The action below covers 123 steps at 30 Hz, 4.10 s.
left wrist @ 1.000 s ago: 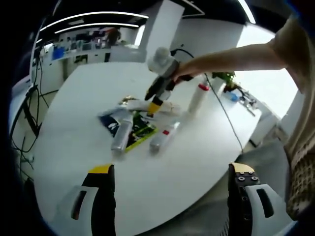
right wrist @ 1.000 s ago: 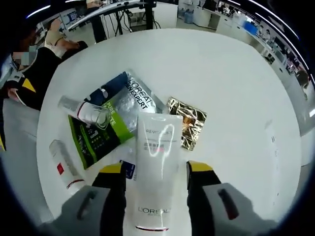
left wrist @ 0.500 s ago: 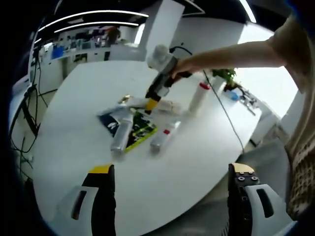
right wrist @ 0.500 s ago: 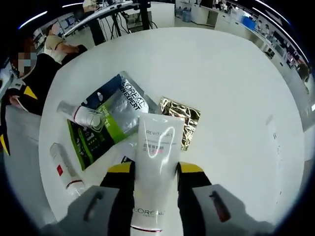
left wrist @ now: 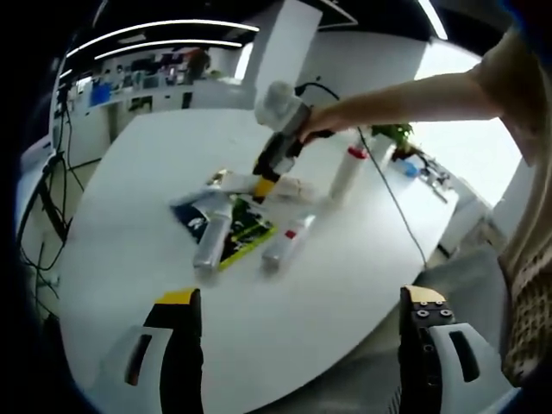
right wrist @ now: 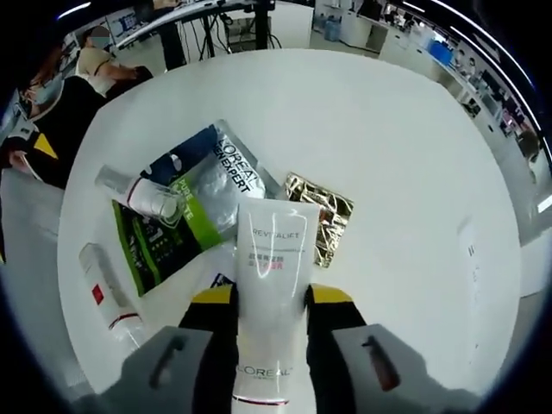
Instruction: Arrange the skincare products in the storage area until every visible bottle or jar stands upright without overlapping.
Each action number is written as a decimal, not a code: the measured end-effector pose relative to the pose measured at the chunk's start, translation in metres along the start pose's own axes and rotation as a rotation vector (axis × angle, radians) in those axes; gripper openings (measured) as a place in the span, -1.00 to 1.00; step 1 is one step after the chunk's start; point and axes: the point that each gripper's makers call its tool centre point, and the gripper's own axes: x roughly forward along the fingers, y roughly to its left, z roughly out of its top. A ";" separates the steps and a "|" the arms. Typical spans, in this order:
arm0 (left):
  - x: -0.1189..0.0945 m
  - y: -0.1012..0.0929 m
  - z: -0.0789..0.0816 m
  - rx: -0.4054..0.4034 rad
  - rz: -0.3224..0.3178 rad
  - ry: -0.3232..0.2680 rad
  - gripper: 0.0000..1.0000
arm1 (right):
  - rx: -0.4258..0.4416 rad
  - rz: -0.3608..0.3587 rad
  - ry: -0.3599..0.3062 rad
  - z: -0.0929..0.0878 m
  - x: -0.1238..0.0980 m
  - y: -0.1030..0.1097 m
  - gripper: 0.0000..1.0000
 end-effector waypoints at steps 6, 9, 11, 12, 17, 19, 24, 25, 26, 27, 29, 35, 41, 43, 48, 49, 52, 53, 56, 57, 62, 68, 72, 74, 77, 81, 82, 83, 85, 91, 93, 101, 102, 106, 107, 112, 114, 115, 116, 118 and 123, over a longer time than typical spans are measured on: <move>-0.002 -0.001 0.006 0.005 0.004 -0.014 0.85 | -0.007 -0.036 -0.023 0.006 -0.013 0.000 -0.43; -0.001 -0.003 0.009 0.013 0.000 -0.019 0.85 | 0.008 -0.060 -0.056 0.008 -0.024 0.001 -0.43; -0.001 -0.007 0.011 0.021 -0.007 -0.020 0.85 | 0.020 -0.074 -0.069 0.008 -0.030 0.002 -0.43; 0.000 -0.008 0.011 0.024 -0.009 -0.021 0.85 | 0.025 -0.076 -0.073 0.007 -0.032 0.002 -0.43; 0.000 -0.014 0.016 0.038 -0.019 -0.027 0.85 | 0.066 -0.116 -0.116 0.004 -0.047 0.010 -0.43; -0.001 -0.015 0.018 0.043 -0.020 -0.031 0.85 | 0.070 -0.131 -0.128 0.002 -0.052 0.014 -0.43; -0.003 -0.017 0.022 0.055 -0.022 -0.036 0.85 | 0.078 -0.153 -0.148 0.001 -0.067 0.024 -0.43; -0.003 -0.017 0.022 0.056 -0.023 -0.038 0.85 | 0.081 -0.158 -0.153 0.001 -0.069 0.025 -0.43; -0.004 -0.019 0.023 0.058 -0.026 -0.040 0.85 | 0.079 -0.166 -0.160 0.001 -0.073 0.028 -0.43; -0.004 -0.019 0.024 0.059 -0.028 -0.041 0.85 | 0.077 -0.169 -0.161 0.000 -0.074 0.029 -0.43; -0.004 -0.022 0.025 0.067 -0.031 -0.040 0.85 | 0.082 -0.181 -0.167 -0.001 -0.078 0.032 -0.43; -0.005 -0.027 0.029 0.087 -0.039 -0.043 0.85 | 0.124 -0.209 -0.209 -0.005 -0.094 0.038 -0.43; 0.000 -0.035 0.036 0.116 -0.052 -0.045 0.85 | 0.195 -0.235 -0.292 -0.004 -0.115 0.047 -0.43; 0.001 -0.037 0.040 0.125 -0.053 -0.050 0.84 | 0.212 -0.243 -0.317 -0.003 -0.122 0.051 -0.43; 0.004 -0.042 0.047 0.146 -0.051 -0.059 0.84 | 0.247 -0.257 -0.378 0.003 -0.138 0.061 -0.43; 0.005 -0.043 0.048 0.149 -0.049 -0.061 0.84 | 0.260 -0.260 -0.394 0.005 -0.143 0.064 -0.43; 0.007 -0.043 0.050 0.152 -0.039 -0.062 0.82 | 0.280 -0.270 -0.432 0.009 -0.153 0.071 -0.43; 0.007 -0.043 0.050 0.148 -0.034 -0.065 0.81 | 0.307 -0.276 -0.464 0.012 -0.157 0.074 -0.43; 0.009 -0.045 0.052 0.129 -0.029 -0.076 0.79 | 0.340 -0.282 -0.495 0.013 -0.169 0.082 -0.43; 0.010 -0.047 0.052 0.125 -0.028 -0.076 0.79 | 0.348 -0.289 -0.502 0.013 -0.171 0.083 -0.43; 0.015 -0.055 0.059 0.144 -0.020 -0.086 0.75 | 0.380 -0.307 -0.553 0.014 -0.191 0.096 -0.43; 0.024 -0.064 0.072 0.167 -0.008 -0.111 0.67 | 0.393 -0.335 -0.595 0.016 -0.212 0.113 -0.43; 0.029 -0.074 0.086 0.186 -0.010 -0.144 0.58 | 0.416 -0.342 -0.625 0.017 -0.223 0.124 -0.43; 0.032 -0.077 0.091 0.191 -0.010 -0.159 0.48 | 0.457 -0.321 -0.643 0.017 -0.226 0.130 -0.43; 0.036 -0.078 0.098 0.182 0.002 -0.199 0.20 | 0.493 -0.309 -0.670 0.016 -0.230 0.139 -0.43; 0.042 -0.086 0.098 0.189 -0.007 -0.194 0.07 | 0.509 -0.315 -0.679 0.012 -0.232 0.150 -0.43; 0.042 -0.091 0.098 0.209 -0.016 -0.197 0.06 | 0.521 -0.316 -0.685 0.011 -0.232 0.151 -0.43; 0.042 -0.092 0.098 0.215 -0.020 -0.198 0.04 | 0.530 -0.314 -0.690 0.010 -0.233 0.152 -0.43; 0.043 -0.099 0.099 0.232 -0.030 -0.202 -0.04 | 0.565 -0.309 -0.707 0.006 -0.235 0.155 -0.43; 0.048 -0.118 0.107 0.280 -0.057 -0.221 -0.18 | 0.594 -0.325 -0.724 -0.001 -0.243 0.165 -0.42; 0.049 -0.123 0.108 0.294 -0.067 -0.225 -0.23 | 0.604 -0.330 -0.731 -0.003 -0.245 0.166 -0.42; 0.050 -0.133 0.108 0.348 -0.075 -0.217 -0.61 | 0.648 -0.328 -0.761 -0.010 -0.253 0.169 -0.41; 0.049 -0.133 0.109 0.355 -0.071 -0.219 -0.61 | 0.652 -0.325 -0.762 -0.011 -0.255 0.171 -0.41; 0.049 -0.137 0.109 0.374 -0.073 -0.218 -0.63 | 0.700 -0.300 -0.787 -0.013 -0.259 0.172 -0.41; 0.049 -0.137 0.109 0.376 -0.071 -0.221 -0.63 | 0.708 -0.299 -0.792 -0.013 -0.260 0.172 -0.40; 0.048 -0.142 0.113 0.371 -0.079 -0.216 -0.66 | 0.700 -0.310 -0.810 -0.012 -0.270 0.178 -0.39; 0.046 -0.146 0.114 0.378 -0.101 -0.221 -0.68 | 0.700 -0.311 -0.823 -0.014 -0.273 0.179 -0.37; 0.045 -0.148 0.115 0.370 -0.120 -0.220 -0.69 | 0.716 -0.303 -0.837 -0.016 -0.276 0.179 -0.37; 0.044 -0.152 0.115 0.348 -0.155 -0.221 -0.70 | 0.718 -0.301 -0.846 -0.017 -0.279 0.180 -0.36; 0.042 -0.157 0.119 0.358 -0.182 -0.230 -0.70 | 0.699 -0.315 -0.854 -0.017 -0.287 0.182 -0.36; 0.037 -0.176 0.130 0.351 -0.278 -0.262 -0.72 | 0.522 -0.427 -0.825 -0.016 -0.310 0.181 -0.33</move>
